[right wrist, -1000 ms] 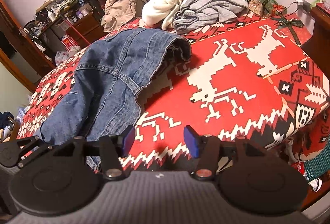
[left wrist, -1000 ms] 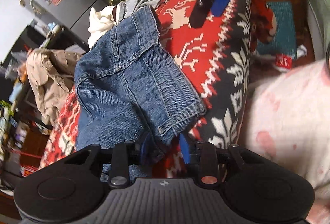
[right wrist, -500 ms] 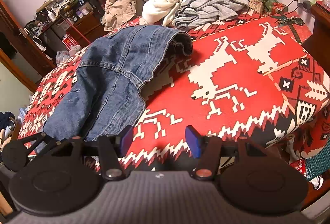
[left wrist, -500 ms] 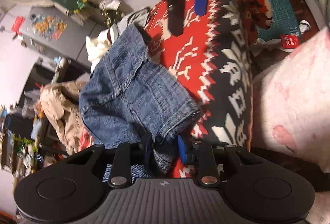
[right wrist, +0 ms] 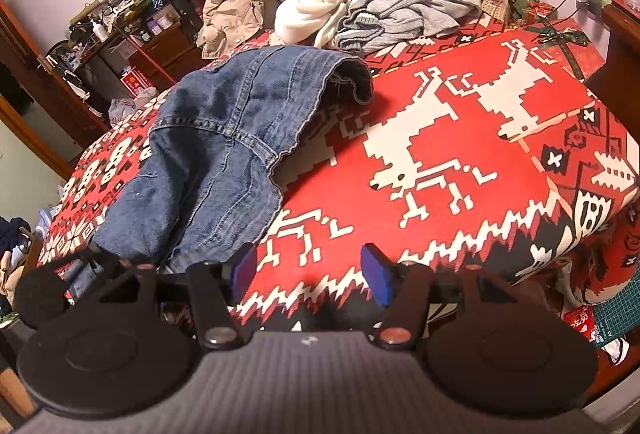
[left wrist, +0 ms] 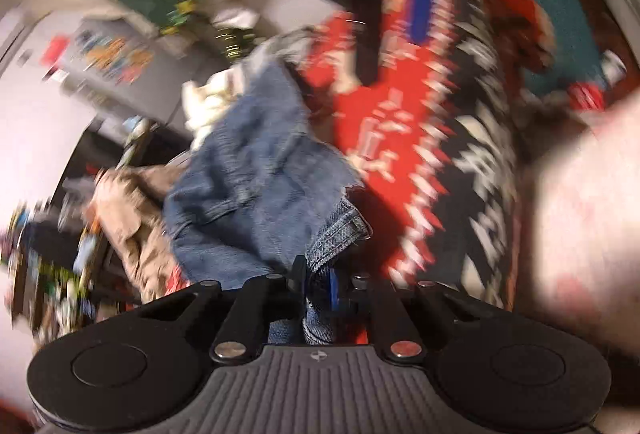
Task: Fold clothes
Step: 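Grasp the shorts cuff with the left gripper and lift it, then grasp the other cuff with the right gripper while the left gripper holds its cuff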
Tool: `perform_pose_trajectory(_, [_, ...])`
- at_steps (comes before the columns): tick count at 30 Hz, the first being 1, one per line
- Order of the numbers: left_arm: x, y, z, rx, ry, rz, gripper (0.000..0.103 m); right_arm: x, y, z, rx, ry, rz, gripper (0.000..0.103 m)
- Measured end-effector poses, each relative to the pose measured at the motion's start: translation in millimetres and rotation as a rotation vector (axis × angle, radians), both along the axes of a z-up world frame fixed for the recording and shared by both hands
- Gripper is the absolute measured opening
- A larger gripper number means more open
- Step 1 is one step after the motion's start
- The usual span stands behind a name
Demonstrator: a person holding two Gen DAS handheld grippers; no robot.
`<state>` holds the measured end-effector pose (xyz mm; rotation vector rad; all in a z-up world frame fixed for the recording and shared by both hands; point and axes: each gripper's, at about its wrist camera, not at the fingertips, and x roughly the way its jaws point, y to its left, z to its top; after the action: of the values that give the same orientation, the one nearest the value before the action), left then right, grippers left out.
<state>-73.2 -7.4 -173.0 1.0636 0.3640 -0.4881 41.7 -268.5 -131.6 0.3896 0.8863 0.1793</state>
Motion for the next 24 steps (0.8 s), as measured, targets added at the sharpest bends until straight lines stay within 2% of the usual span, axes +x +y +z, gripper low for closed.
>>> perform_pose_trajectory(7, [26.4, 33.8, 77.7, -0.344, -0.015, 0.267, 0.009, 0.8, -8.8, 0.6, -0.003, -0.003, -0.019, 0.062])
perform_pose_trajectory(11, [37.8, 61.8, 119.2, -0.506, -0.016, 0.376, 0.009, 3.7, -5.1, 1.0, -0.014, -0.008, -0.010, 0.062])
perform_pose_trajectory(15, [47.6, 87.2, 143.7, -0.608, -0.031, 0.458, 0.009, 6.6, -0.3, 1.5, -0.027, -0.014, 0.000, 0.062])
perform_pose_trajectory(20, [63.3, 129.6, 155.9, -0.698, -0.076, 0.596, 0.009, 10.2, 5.6, 2.2, -0.043, -0.021, 0.012, 0.062])
perform_pose_trajectory(24, [66.6, 165.0, 162.0, -0.735, -0.116, 0.695, 0.008, 14.3, 15.2, 4.7, -0.075, -0.040, 0.043, 0.062])
